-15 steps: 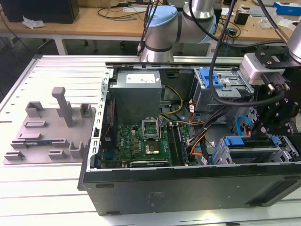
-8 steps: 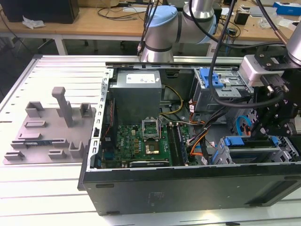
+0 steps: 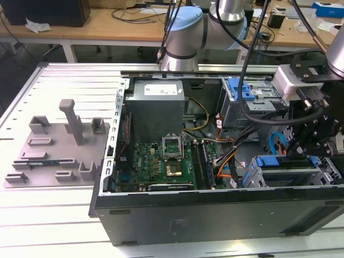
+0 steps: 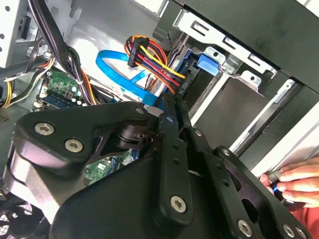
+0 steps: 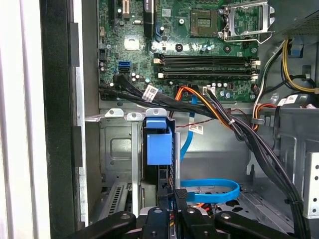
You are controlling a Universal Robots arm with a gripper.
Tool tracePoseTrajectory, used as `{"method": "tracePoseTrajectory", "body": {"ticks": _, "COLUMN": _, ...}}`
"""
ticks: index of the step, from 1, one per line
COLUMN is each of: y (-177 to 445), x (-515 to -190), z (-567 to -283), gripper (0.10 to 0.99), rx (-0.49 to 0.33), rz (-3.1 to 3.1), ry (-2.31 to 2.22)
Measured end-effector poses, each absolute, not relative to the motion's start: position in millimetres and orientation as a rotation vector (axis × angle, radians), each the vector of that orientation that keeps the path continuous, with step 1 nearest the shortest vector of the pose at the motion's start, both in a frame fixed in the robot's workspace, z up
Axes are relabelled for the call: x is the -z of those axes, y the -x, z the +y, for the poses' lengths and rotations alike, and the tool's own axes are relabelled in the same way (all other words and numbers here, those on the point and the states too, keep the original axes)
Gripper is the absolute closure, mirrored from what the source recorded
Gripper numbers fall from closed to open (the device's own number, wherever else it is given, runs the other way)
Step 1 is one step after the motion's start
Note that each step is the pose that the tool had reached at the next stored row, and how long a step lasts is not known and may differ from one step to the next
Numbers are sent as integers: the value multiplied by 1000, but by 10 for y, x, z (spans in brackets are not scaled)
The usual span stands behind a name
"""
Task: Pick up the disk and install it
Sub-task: 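Insert the second disk wire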
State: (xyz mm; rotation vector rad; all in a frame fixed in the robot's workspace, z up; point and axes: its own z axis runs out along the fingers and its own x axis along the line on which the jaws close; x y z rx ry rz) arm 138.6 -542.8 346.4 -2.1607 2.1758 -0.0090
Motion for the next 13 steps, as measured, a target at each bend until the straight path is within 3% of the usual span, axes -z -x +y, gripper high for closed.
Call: {"method": "tracePoseTrajectory", "body": {"ticks": 13, "y": -1391, "x": -3426, "z": -5428, "gripper": 925, "rx": 9, "rz": 2173, "ry": 2163}}
